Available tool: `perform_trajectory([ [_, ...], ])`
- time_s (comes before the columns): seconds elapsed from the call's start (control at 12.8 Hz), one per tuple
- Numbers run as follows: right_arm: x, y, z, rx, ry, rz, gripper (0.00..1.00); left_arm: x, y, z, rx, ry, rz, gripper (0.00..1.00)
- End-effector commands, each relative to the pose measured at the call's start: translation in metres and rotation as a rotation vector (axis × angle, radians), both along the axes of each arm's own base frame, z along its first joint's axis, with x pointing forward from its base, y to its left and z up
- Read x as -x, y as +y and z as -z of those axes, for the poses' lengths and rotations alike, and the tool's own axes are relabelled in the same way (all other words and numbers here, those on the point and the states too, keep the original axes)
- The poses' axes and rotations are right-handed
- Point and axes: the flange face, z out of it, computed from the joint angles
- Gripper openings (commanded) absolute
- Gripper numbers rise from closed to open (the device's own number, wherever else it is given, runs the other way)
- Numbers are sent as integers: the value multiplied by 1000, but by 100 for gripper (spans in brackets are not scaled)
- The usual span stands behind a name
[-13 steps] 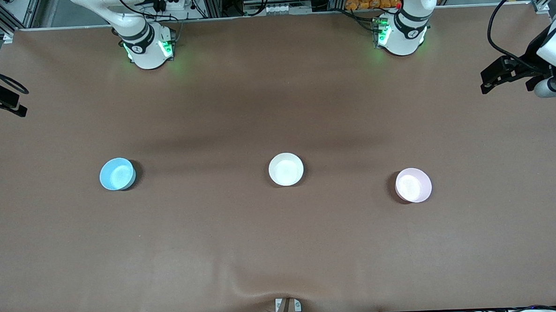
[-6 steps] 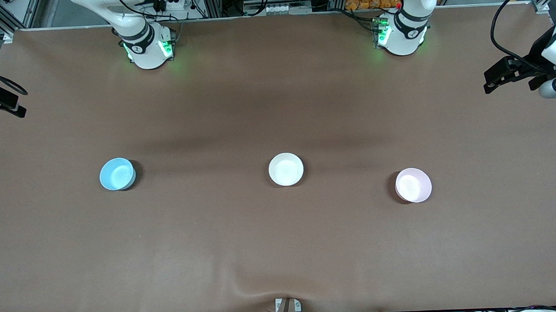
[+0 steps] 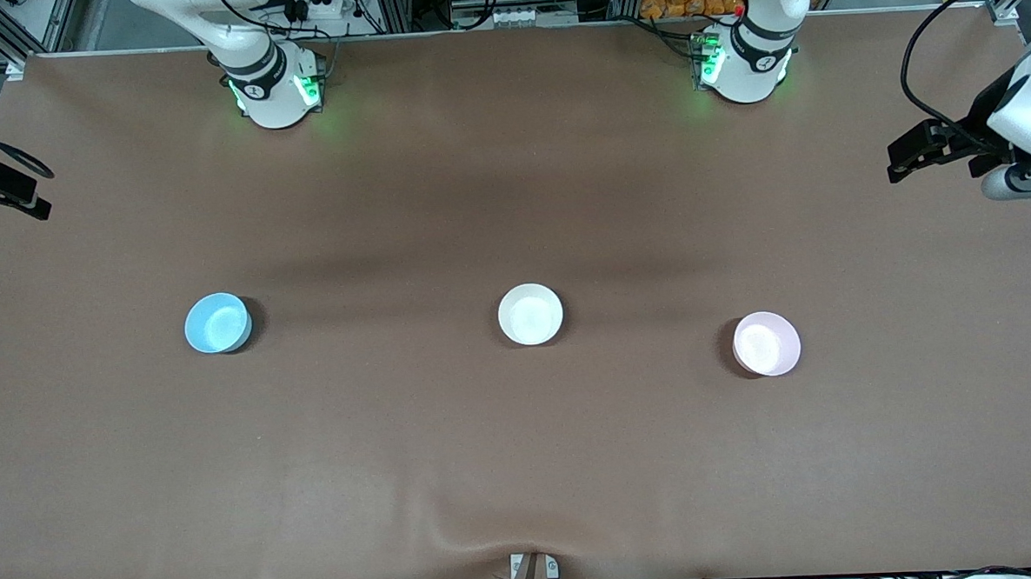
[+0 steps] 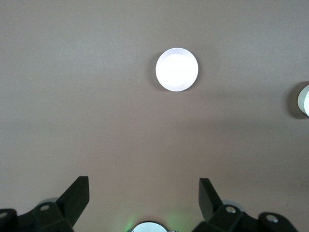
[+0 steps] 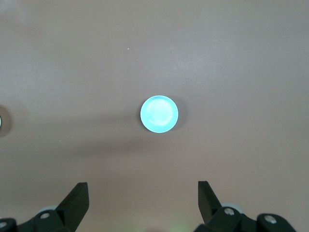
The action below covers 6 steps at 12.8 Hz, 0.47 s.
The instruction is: Stack pink and blue bowls on white bowl
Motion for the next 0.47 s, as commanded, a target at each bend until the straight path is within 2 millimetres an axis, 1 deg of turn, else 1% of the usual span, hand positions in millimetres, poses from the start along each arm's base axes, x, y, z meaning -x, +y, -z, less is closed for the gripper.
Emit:
perform_trajectory([
  [0.0, -1, -4, -1, -14, 5, 7, 100, -3, -4, 0, 8, 14, 9, 100],
  [0.08, -1, -4, -1, -14, 4, 7, 100, -2, -4, 0, 10, 13, 9, 100],
  [0.23, -2, 0, -1, -14, 4, 1, 100, -5, -7, 5, 9, 22, 4, 100],
  [0.39, -1, -4, -1, -14, 2, 7, 100, -6, -7, 7, 9, 25, 4, 100],
])
